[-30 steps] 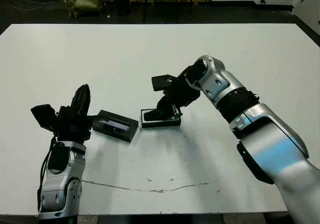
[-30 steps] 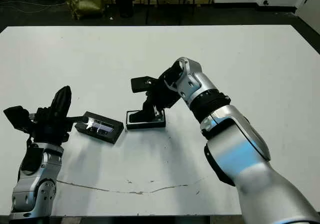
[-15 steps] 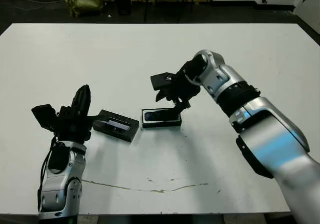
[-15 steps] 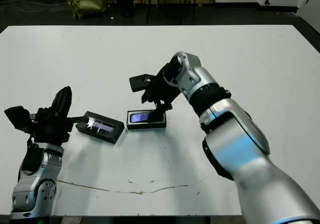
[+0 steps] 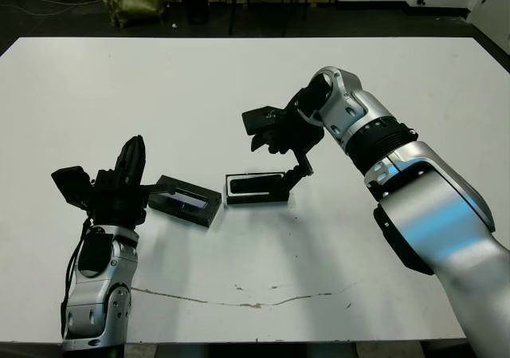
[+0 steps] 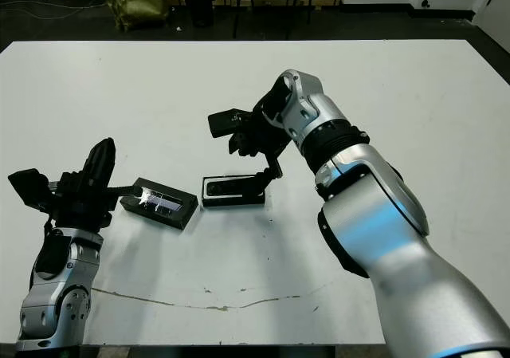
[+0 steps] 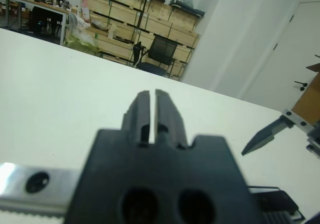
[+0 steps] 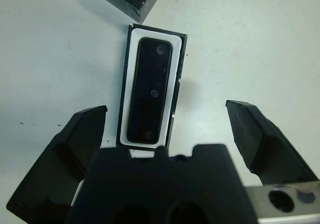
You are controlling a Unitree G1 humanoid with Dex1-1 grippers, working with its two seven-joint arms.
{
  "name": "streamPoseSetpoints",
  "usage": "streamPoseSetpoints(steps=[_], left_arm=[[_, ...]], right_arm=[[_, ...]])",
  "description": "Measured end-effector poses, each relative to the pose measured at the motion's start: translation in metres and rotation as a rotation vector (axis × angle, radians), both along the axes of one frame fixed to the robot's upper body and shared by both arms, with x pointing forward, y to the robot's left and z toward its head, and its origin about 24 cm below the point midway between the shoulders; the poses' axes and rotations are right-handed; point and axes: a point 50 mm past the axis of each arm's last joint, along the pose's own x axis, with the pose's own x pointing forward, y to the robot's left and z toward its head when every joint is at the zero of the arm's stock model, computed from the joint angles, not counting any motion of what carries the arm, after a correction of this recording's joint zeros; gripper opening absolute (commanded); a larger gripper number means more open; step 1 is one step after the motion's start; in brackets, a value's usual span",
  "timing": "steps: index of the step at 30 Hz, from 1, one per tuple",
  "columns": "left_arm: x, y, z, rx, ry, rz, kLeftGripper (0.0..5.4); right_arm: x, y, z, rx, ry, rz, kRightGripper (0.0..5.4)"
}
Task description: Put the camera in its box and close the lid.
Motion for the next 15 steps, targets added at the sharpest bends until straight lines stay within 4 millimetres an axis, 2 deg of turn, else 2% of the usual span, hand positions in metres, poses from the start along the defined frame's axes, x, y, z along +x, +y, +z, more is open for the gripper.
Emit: streamPoseSetpoints(steps=[8, 11, 15], left_arm=[[0.000, 0.000, 0.000, 0.000, -0.005, -0.003, 0.00], [0.000, 0.000, -0.001, -0.001, -0.004, -0.003, 0.00], [0.000, 0.000, -0.001, -0.002, -0.002, 0.003, 0.00]], right_arm=[[0.003, -0.001, 0.011, 0.073, -0.020, -0.018, 5.39], [0.007, -0.004, 0.025, 0.165, -0.032, -0.048, 5.39], [0.013, -0.015, 0.053, 0.359, -0.150, -0.121, 5.39]])
